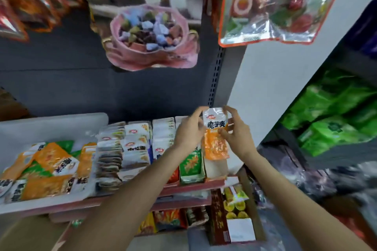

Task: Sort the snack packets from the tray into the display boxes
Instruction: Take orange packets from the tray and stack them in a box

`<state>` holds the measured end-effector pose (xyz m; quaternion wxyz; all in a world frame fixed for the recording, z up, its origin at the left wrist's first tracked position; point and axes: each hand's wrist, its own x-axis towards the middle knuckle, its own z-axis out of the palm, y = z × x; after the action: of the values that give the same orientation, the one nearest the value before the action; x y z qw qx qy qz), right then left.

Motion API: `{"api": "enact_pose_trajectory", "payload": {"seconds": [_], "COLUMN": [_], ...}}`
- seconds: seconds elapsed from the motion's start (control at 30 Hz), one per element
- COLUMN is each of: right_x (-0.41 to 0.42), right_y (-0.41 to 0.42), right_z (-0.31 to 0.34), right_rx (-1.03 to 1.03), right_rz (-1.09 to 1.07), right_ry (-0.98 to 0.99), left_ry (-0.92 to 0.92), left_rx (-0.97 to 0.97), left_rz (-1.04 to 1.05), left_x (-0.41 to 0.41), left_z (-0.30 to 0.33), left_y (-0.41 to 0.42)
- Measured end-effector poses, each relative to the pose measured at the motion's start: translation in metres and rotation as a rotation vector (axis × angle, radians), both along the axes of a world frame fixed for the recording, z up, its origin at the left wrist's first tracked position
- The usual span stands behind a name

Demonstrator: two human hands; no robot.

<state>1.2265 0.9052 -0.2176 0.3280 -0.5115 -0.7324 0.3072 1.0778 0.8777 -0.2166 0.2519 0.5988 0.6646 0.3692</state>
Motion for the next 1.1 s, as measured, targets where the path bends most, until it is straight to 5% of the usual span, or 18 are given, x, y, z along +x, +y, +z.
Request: {"api": "enact_pose_trajectory", "payload": {"seconds": [0.47,0.8,1.1], "right_x": [0.001,-0.037,-0.175], "right_y": [0.031,0.005,-0.063], "right_z": [-0.046,-0.015,0.021], "right_rx": [-0.052,-0.002,0.047], "right_rz": [0.031,0.086,0.419], "right_ry": [-0.381,-0.222,-0.151], "left_ry": [0.689,0.46,0.317], "left_rx": [-0.045,0.073,0.149], "left_rz": [0.005,0.137,0.446], "left_x": [0.017,-0.024,-0.163], "left_z": [-0.033,-0.003,0.001], "left_y": [0.02,-0.01,-0.105]}}
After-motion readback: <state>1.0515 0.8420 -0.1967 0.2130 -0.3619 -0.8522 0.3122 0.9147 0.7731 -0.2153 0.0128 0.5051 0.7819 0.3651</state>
